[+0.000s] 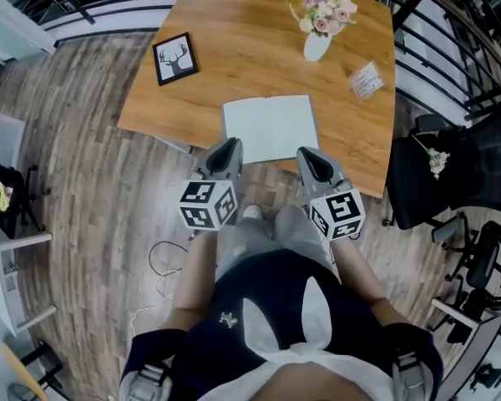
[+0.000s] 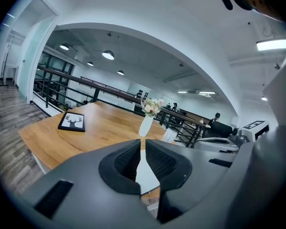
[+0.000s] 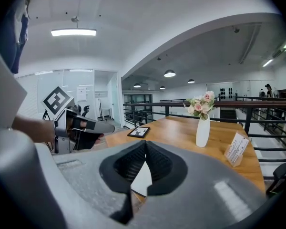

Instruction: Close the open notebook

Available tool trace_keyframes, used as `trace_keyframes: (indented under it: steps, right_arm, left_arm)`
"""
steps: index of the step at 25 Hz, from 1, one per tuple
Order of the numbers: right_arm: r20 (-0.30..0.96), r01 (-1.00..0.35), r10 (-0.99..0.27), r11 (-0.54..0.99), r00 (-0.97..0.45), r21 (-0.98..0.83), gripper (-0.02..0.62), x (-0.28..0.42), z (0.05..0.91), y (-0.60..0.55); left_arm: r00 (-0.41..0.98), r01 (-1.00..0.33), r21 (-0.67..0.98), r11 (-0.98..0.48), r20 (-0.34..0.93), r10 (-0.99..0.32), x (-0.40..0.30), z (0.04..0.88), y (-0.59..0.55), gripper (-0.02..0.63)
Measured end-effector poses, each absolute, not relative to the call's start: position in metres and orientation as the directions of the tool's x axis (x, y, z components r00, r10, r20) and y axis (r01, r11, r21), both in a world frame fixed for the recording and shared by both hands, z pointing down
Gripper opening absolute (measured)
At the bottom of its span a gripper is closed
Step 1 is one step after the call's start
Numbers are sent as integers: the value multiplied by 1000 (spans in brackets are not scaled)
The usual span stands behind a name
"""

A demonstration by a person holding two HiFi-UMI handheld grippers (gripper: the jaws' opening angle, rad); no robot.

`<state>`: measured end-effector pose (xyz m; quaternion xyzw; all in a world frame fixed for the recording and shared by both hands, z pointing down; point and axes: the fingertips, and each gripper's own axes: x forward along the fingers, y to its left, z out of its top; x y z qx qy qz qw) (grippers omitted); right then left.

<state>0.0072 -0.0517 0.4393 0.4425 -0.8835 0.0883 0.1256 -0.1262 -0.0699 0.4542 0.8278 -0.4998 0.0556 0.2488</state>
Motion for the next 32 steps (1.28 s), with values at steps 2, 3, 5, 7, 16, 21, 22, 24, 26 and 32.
trace_keyframes:
  steps: [2,3,5,7,16,21,22,24,26,32]
  right_arm:
    - [315,-795,-746,604,-587,-52,-2,7,444,-60]
    - [321,-790,-739,610,-593,-56,-2,7,446,-65]
    - [328,-780,-726,623,-604,-59,-2,8,448,-77]
    - [330,-770,-716,636,-615,-57,-2,11,447,-88]
    - [337,-749,-692,659,-638,-66,-2,31,447,-118]
    - [362,-728,-661,681,-657,-77,-2,29,459,-118]
    - [365,-723,-655,686,-661,-78,-2,28,460,-118]
    - [373,-716,-646,694,-666,-78,-2,28,463,-119]
    - [380,-711,-638,699,-669,-79,-2,27,466,-119]
    - [390,-699,-624,711,-677,-75,-2,22,470,-124]
  left_arm:
    - [489,-856,371,-360,356,-796,-127,460,-77,48]
    - [489,-856,375,-356,365,-792,-126,463,-82,84]
    - [489,-856,382,-348,383,-784,-124,468,-93,145]
    - [480,-861,385,-332,395,-784,-123,471,-100,164]
    - [415,-890,379,-254,438,-798,-124,485,-116,204]
    - [400,-896,382,-228,468,-788,-128,498,-114,213]
    - [397,-897,382,-223,473,-787,-129,500,-114,215]
    - [394,-897,387,-213,483,-782,-130,505,-114,222]
    - [392,-897,393,-203,495,-775,-132,511,-113,230]
    - [380,-902,395,-173,537,-753,-137,532,-108,242]
